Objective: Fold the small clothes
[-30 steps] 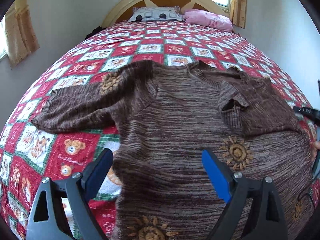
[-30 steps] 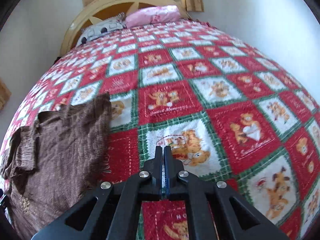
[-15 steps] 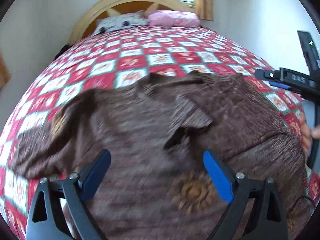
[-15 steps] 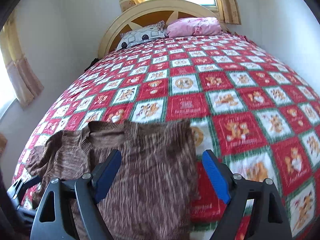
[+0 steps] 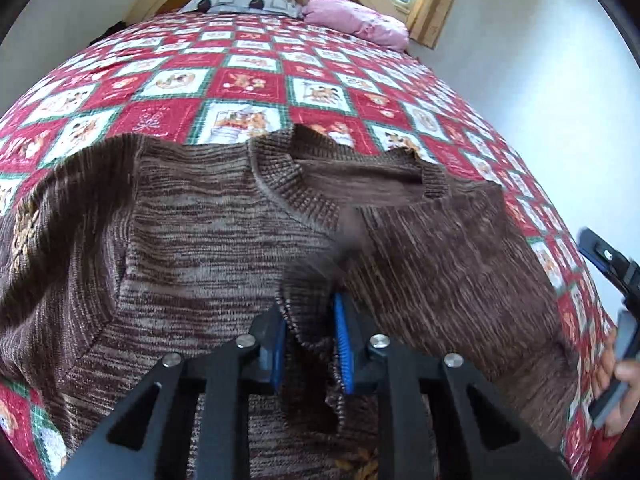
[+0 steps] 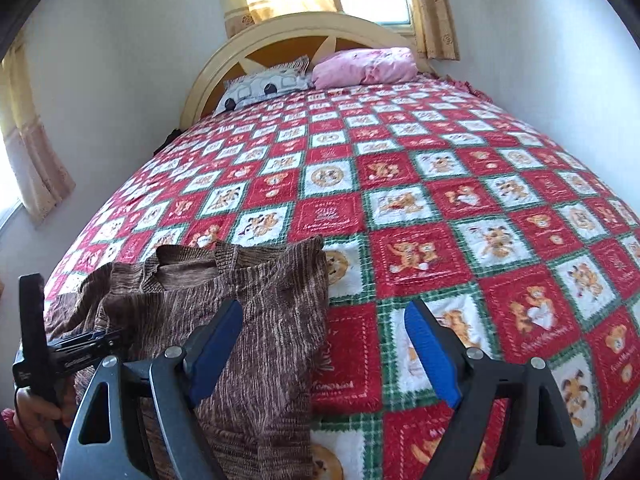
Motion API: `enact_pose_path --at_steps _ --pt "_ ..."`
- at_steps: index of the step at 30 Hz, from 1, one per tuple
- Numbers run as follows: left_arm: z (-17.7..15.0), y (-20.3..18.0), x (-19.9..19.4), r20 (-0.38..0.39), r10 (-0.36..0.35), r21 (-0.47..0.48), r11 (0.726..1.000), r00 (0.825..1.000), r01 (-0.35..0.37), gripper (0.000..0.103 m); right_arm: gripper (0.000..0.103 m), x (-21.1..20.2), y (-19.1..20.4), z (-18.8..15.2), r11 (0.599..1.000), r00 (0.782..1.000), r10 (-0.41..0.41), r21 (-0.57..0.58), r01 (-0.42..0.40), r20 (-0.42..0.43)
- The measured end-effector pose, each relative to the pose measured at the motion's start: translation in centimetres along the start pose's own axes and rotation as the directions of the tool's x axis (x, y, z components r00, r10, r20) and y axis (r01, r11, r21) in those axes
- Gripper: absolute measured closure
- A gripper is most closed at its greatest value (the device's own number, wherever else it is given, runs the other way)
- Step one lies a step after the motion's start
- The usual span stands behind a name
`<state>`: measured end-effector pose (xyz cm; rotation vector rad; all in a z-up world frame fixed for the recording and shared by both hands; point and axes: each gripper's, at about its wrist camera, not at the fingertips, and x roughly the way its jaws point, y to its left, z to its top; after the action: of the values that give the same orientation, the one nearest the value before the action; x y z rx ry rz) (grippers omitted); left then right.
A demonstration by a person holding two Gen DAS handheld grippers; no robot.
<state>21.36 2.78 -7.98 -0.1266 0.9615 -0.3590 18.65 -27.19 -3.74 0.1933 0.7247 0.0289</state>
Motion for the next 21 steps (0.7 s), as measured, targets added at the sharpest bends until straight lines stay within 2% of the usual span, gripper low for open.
enact_pose_path --at_steps 1,2,4,7,13,14,15,17,19,21 --pt "-0.2 -0.4 -0.1 0.003 0.005 0.022 1.000 1.000 -0.005 0.076 0.022 0.7 0.2 0.1 1.000 1.000 0.001 -0.014 -0.001 -0.015" --pt "-0.4 -0.8 -0.2 0.004 0.005 0.037 0.999 1.000 -0.005 0.073 0.031 1.6 0.5 0.2 0.999 0.999 -0.005 -0.035 0.003 -0.036" --pt "-0.7 -1.1 -0.3 0.014 -0.018 0.032 0.999 1.000 0.017 0.056 0.043 3.6 0.8 0.6 0.998 0.997 -0.029 -0.065 0.024 -0.077" --pt "-0.1 -0.9 0.3 0.034 -0.045 0.010 0.999 0.998 0.045 0.053 0.043 6.2 1.0 1.4 0.997 0.994 -0.025 -0.080 0.016 -0.110" --pt "0.0 0.0 0.6 0.077 -0.076 -0.059 0.995 0.994 0.081 0.053 0.044 10.6 3.6 2.3 0.975 0.983 -0.062 -0.221 0.023 -0.172" --pt "-0.1 0.1 0.6 0.081 -0.078 -0.066 0.994 0.994 0.084 0.053 0.067 11.1 3.8 2.3 0.972 0.981 -0.059 -0.233 0.014 -0.184" --pt "-0.1 0.1 0.5 0.082 -0.078 -0.071 0.994 0.994 0.084 0.052 0.085 11.7 4.0 2.2 0.966 0.978 -0.066 -0.258 0.014 -0.197" --pt "-0.1 -0.1 0.4 0.079 -0.072 -0.070 0.995 0.994 0.078 0.047 0.090 11.6 4.2 2.1 0.960 0.980 -0.083 -0.277 0.030 -0.182" --pt "-0.2 -0.5 0.2 0.076 -0.059 -0.059 0.996 0.995 0.064 0.034 0.092 11.2 3.7 2.1 0.966 0.982 -0.080 -0.256 0.035 -0.169" --pt "-0.2 -1.2 0.0 0.075 -0.033 -0.047 0.998 0.997 0.037 0.023 0.093 10.4 2.8 2.2 0.972 0.986 -0.104 -0.225 0.074 -0.127"
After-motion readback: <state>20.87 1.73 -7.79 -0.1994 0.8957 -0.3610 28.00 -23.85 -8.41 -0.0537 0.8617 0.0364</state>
